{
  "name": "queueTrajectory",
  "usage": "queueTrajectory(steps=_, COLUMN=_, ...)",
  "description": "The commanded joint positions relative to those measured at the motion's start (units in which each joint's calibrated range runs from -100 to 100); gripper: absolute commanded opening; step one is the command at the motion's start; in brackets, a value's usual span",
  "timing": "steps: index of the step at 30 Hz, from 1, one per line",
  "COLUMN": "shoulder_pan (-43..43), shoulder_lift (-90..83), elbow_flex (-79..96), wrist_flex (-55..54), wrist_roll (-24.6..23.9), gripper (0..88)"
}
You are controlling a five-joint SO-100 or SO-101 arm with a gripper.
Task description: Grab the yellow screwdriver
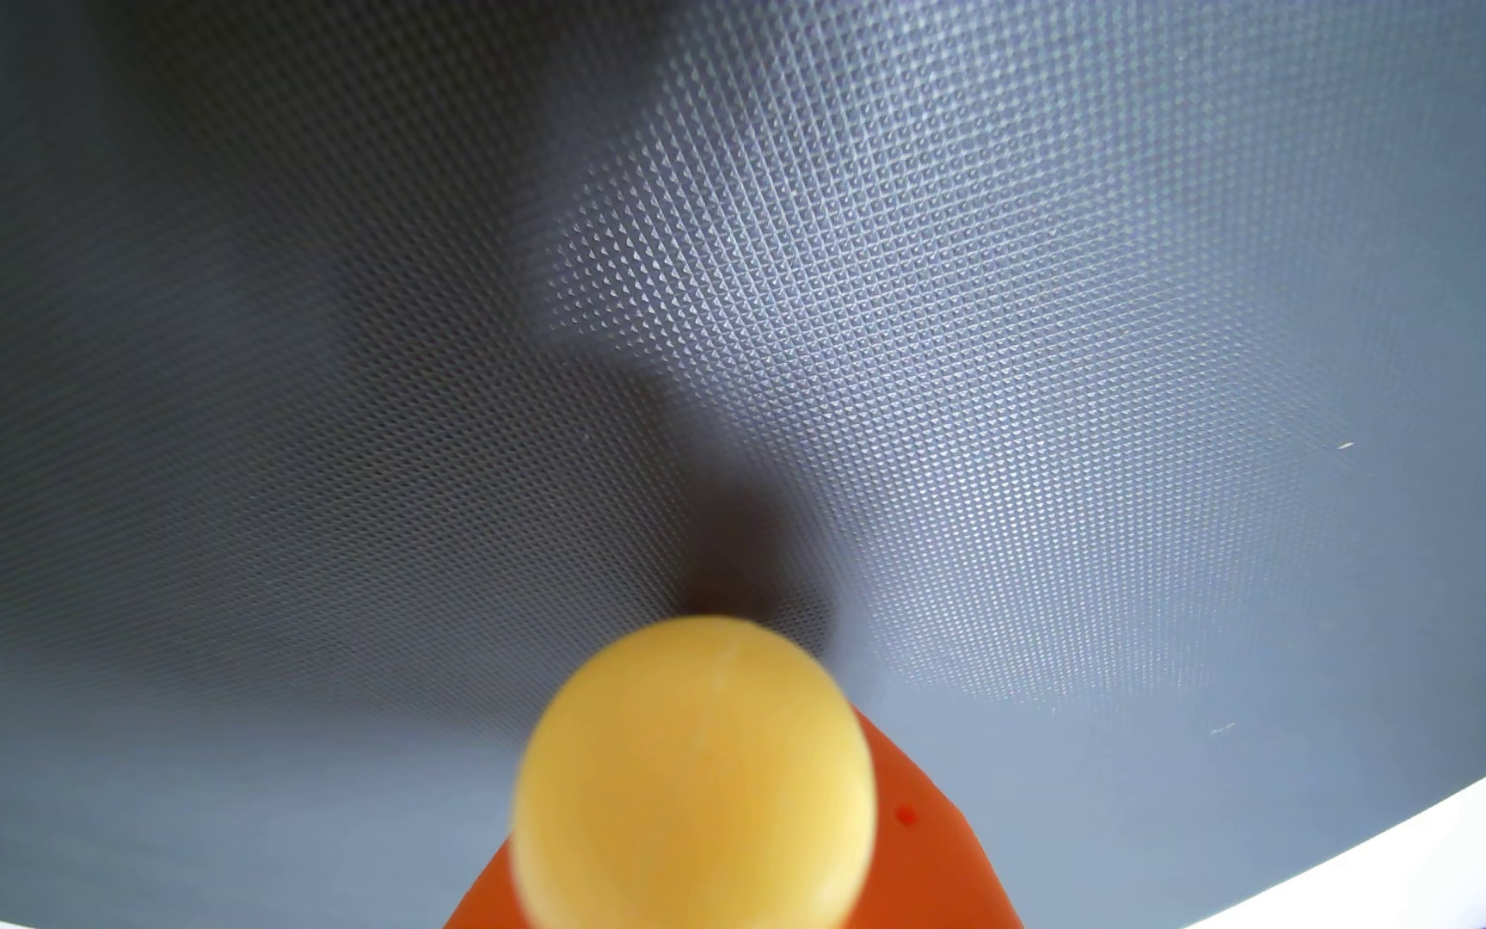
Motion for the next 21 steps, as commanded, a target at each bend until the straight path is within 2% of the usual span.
queueTrajectory(steps=1, shoulder_pan=0.43, shoulder_lift=-2.11, elbow_flex=0.1, wrist_flex=-0.2, wrist_roll=0.01, gripper=0.9)
queueTrajectory(steps=17, shoulder_pan=0.43, shoulder_lift=-1.85, elbow_flex=0.19, wrist_flex=-0.98, wrist_roll=-0.04, gripper=1.5)
queueTrajectory(steps=21, shoulder_pan=0.43, shoulder_lift=-1.85, elbow_flex=0.19, wrist_flex=-0.98, wrist_roll=-0.04, gripper=11.5)
